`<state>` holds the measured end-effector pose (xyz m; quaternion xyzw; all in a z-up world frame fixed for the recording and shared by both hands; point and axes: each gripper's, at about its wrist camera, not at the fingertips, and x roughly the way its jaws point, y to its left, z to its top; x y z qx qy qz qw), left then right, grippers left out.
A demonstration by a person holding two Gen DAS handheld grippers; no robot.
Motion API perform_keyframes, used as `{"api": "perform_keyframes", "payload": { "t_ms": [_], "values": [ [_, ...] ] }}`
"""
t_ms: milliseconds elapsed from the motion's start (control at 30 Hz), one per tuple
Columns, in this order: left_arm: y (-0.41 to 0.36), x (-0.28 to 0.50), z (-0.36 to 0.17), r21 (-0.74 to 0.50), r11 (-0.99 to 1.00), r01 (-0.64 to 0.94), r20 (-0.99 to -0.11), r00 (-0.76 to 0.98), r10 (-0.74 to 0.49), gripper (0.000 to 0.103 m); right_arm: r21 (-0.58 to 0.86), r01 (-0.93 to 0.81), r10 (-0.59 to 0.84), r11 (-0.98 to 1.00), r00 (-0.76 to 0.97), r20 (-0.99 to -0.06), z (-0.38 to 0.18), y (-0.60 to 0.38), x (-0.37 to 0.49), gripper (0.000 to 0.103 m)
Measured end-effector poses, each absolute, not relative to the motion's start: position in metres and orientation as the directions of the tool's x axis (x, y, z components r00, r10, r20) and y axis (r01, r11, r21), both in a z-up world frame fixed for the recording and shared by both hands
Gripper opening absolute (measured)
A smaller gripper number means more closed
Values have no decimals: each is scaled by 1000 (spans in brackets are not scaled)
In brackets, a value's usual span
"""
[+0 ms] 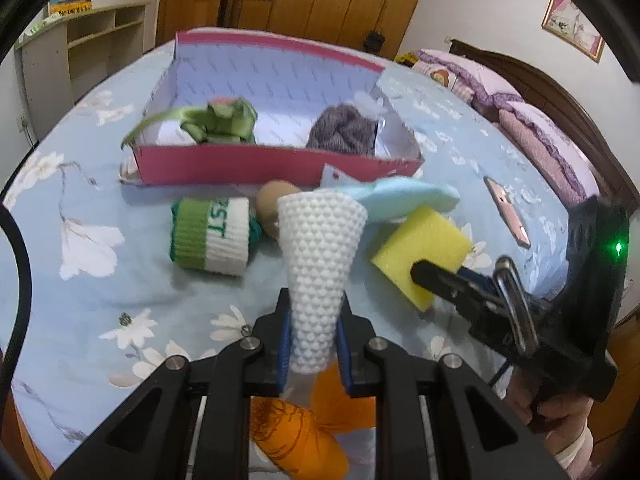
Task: Organize soft objects
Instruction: 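Grasp the yellow sponge with the right tool while the left tool lifts the cone, then carry the white cone and the yellow sponge toward the pink box with both tools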
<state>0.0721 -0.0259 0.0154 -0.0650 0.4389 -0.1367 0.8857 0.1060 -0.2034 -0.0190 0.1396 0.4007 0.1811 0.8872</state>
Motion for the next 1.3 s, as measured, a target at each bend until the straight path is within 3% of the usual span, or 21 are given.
{"api": "perform_keyframes", "payload": {
  "t_ms": [267, 500, 633, 867, 1000, 1300],
  "values": [
    [-22, 62, 23, -253, 949, 187, -743, 591, -314, 20, 396, -222, 443, 891, 617, -650, -14, -206, 90, 35],
    [-16, 54, 28, -261, 947, 185, -726, 609, -319, 20, 322, -231, 396, 918, 583, -710, -29, -204, 78, 37],
    [-11, 53, 30, -265, 947, 180, -718, 619, -319, 20, 289, -245, 379, 925, 597, -707, -28, -200, 72, 45],
    [-6, 50, 40, -280, 944, 178, -685, 651, -326, 20, 347, -243, 422, 906, 596, -683, -27, -198, 73, 45],
    [-1, 50, 44, -281, 945, 170, -676, 664, -321, 20, 375, -231, 436, 898, 587, -682, -32, -202, 76, 33],
    [10, 54, 48, -273, 952, 137, -669, 684, -291, 20, 343, -296, 452, 892, 632, -630, -9, -198, 63, 31]
  ]
}}
